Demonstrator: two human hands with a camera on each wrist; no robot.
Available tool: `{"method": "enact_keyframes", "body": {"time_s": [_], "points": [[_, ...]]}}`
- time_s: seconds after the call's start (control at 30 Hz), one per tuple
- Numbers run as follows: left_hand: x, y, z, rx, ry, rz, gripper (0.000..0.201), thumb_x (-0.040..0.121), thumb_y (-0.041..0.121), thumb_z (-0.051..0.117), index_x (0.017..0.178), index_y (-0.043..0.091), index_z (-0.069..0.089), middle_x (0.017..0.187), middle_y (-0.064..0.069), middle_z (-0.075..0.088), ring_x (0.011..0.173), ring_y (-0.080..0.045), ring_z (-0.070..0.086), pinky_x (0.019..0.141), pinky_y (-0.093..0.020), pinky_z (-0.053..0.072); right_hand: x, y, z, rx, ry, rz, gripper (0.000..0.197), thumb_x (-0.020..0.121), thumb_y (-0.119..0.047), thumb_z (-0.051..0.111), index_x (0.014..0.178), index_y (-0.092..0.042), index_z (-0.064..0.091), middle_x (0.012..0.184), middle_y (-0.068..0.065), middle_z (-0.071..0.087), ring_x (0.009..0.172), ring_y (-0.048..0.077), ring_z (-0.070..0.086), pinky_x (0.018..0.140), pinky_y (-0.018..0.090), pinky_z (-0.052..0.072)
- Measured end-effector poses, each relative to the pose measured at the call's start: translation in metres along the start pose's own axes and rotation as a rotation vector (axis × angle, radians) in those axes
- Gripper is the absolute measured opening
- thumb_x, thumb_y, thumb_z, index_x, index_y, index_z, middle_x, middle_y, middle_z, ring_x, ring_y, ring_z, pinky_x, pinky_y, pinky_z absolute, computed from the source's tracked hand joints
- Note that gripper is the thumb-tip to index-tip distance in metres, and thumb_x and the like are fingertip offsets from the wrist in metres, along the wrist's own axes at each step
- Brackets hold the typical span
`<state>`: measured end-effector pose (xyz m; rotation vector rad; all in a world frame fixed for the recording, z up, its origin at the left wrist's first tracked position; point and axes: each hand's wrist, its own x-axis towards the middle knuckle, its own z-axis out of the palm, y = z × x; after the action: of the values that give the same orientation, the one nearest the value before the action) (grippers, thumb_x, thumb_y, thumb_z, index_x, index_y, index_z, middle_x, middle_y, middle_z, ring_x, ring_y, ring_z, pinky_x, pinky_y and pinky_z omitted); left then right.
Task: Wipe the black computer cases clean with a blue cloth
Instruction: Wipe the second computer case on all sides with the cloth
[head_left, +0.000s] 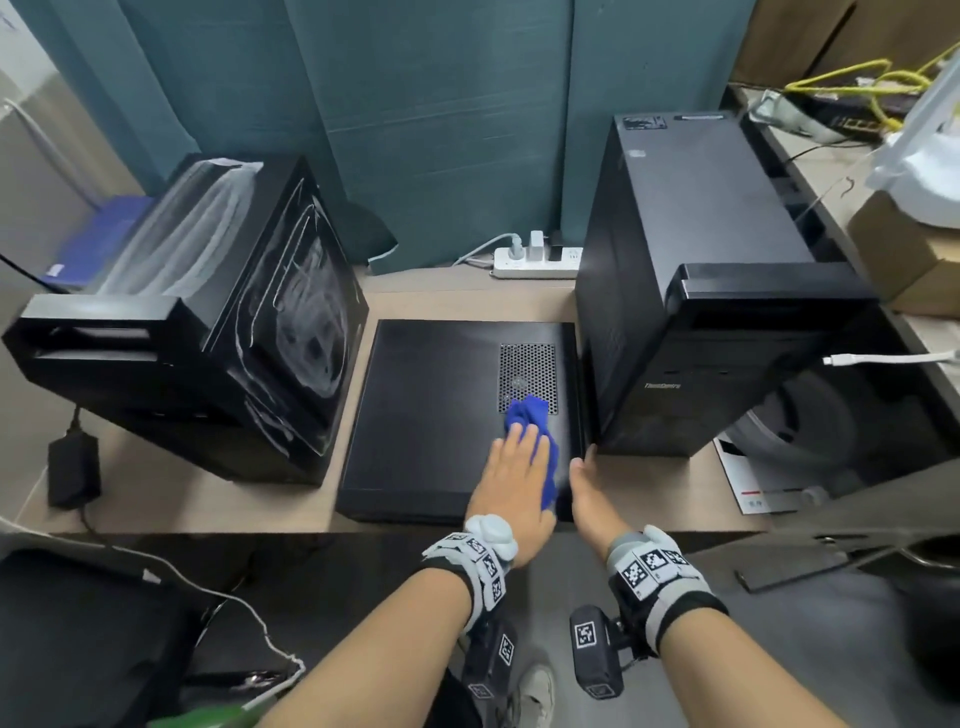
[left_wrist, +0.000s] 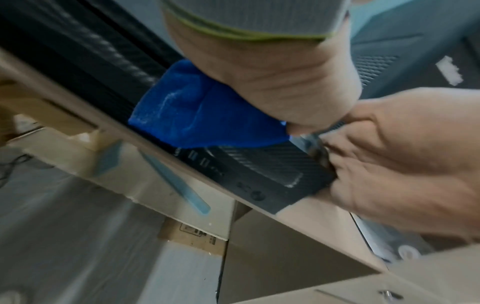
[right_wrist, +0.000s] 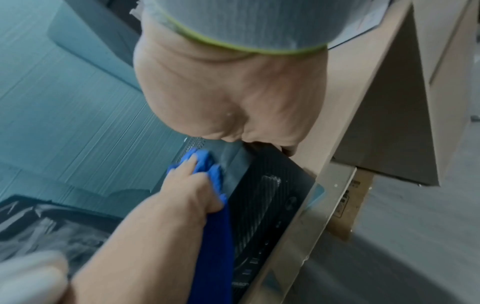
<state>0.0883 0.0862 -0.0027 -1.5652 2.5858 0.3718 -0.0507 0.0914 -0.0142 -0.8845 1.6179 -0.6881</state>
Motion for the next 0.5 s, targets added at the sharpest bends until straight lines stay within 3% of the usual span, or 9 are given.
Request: {"method": "enact_keyframes", "body": {"time_s": [0.1,0.2,0.4,0.5], "points": [[0.002,-0.003,0.002,0.029,-0.032,0.153,0.093,0.078,0.033,0.044,0.16,0.009,0.009,0.169,-0.011,-0.001,0.155,-0.028,-0.011,0.126,-0.046,0.002,0.007,0.005,0.006,-0.069,0.063,-0.036,0.063,0.111,-0.033,0.024,0.161,-0.013,-0.01,0.17,0.002,-0.006,0.156,0.014,0.0,0.12,0.024,0.002],[-0.004,-0.029,-0.001,0.077,-0.021,0.192,0.087,0.085,0.037,0.041,0.161,0.012,0.006,0.169,-0.008,-0.005,0.155,-0.025,-0.011,0.126,-0.044,0.001,0.006,0.01,0.008,-0.184,0.059,-0.036,0.07,0.109,-0.042,0.026,0.16,-0.017,-0.015,0.17,0.0,-0.01,0.156,0.015,-0.002,0.125,0.032,0.002],[-0.043,-0.113,-0.003,0.032,-0.02,-0.157,0.084,0.091,0.035,0.039,0.161,0.017,-0.005,0.167,-0.004,-0.018,0.154,-0.023,-0.015,0.125,-0.046,0.004,0.002,0.007,0.008,-0.29,0.078,0.0,0.075,0.106,-0.048,0.027,0.16,-0.019,-0.016,0.171,0.007,-0.003,0.156,0.026,0.009,0.126,0.042,0.009],[-0.064,-0.154,-0.002,-0.026,0.045,-0.35,0.086,0.093,0.036,0.043,0.16,0.018,-0.007,0.166,-0.005,-0.021,0.154,-0.023,-0.015,0.126,-0.043,-0.001,0.002,0.003,0.009,-0.332,0.064,0.007,0.074,0.107,-0.046,0.026,0.16,-0.016,-0.015,0.17,0.011,-0.003,0.155,0.031,0.011,0.124,0.043,0.011]]}}
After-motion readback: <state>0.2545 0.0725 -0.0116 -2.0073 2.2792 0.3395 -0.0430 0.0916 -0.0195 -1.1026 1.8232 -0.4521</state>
